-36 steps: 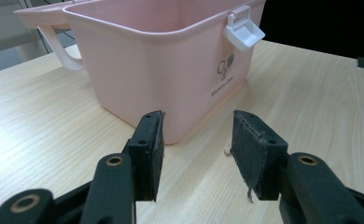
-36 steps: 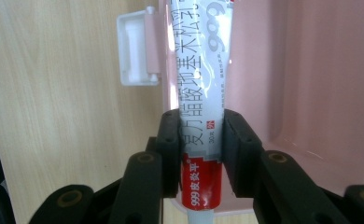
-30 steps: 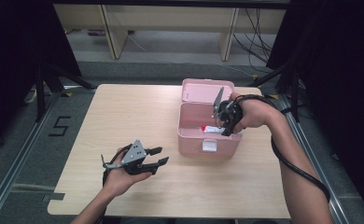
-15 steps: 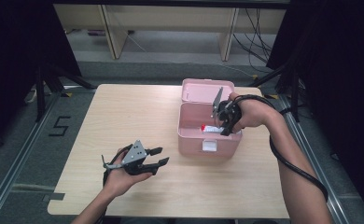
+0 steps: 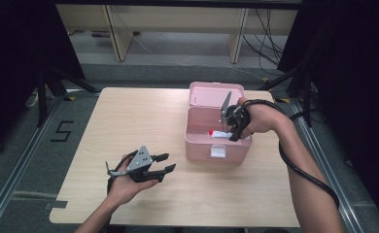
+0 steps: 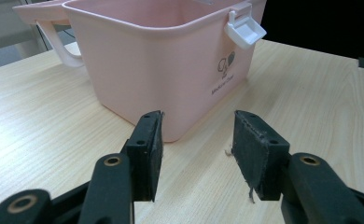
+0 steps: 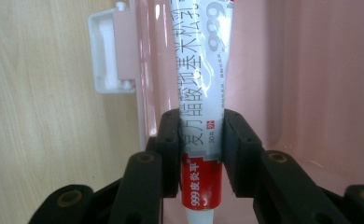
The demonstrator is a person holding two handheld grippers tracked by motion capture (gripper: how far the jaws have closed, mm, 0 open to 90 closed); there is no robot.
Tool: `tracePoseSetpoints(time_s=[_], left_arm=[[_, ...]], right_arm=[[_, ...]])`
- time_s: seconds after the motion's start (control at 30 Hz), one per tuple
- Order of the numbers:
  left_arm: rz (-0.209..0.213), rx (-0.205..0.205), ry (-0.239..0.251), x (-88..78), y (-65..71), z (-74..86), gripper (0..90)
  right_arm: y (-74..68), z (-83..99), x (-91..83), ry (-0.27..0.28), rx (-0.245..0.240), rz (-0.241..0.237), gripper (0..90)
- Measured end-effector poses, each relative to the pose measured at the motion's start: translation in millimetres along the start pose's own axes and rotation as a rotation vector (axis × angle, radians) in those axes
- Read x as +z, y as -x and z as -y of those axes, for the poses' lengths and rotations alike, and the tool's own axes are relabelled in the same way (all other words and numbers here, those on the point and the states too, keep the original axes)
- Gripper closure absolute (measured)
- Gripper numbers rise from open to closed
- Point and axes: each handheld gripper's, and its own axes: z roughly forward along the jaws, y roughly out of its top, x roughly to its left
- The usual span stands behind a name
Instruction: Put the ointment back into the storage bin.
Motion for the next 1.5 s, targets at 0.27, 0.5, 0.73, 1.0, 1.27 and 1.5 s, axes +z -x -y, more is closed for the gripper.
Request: tracePoseSetpoints(time_s=[0.27,0.5,0.73,1.0,1.27,1.5], left_arm=[[-0.002,-0.009,0.003,-0.1,0.5,1.1,52.0],[-0.001,-0.009,0.003,0.3,0.3,2.5,51.8],[-0.005,-0.015,0.009,0.1,0.0,2.6,51.7],[0.001,-0.016,0.014,0.3,-1.2,3.2,51.5],[-0.004,-0.015,0.007,0.3,-0.7,3.0,51.3],[-0.005,-0.016,0.006,0.3,-0.6,3.4,51.2]], right_arm=[[-0.4,-0.4,2.3,-0.014,0.024,-0.012,71.2],[0.0,-0.2,6.9,-0.017,0.024,-0.02,71.2],[3.3,1.2,12.0,-0.008,-0.011,-0.017,71.2],[0.8,1.1,14.4,-0.033,0.024,-0.026,71.2],[1.2,1.7,16.6,-0.047,0.047,-0.03,71.2],[2.1,-0.2,19.6,-0.056,0.042,-0.03,71.2]])
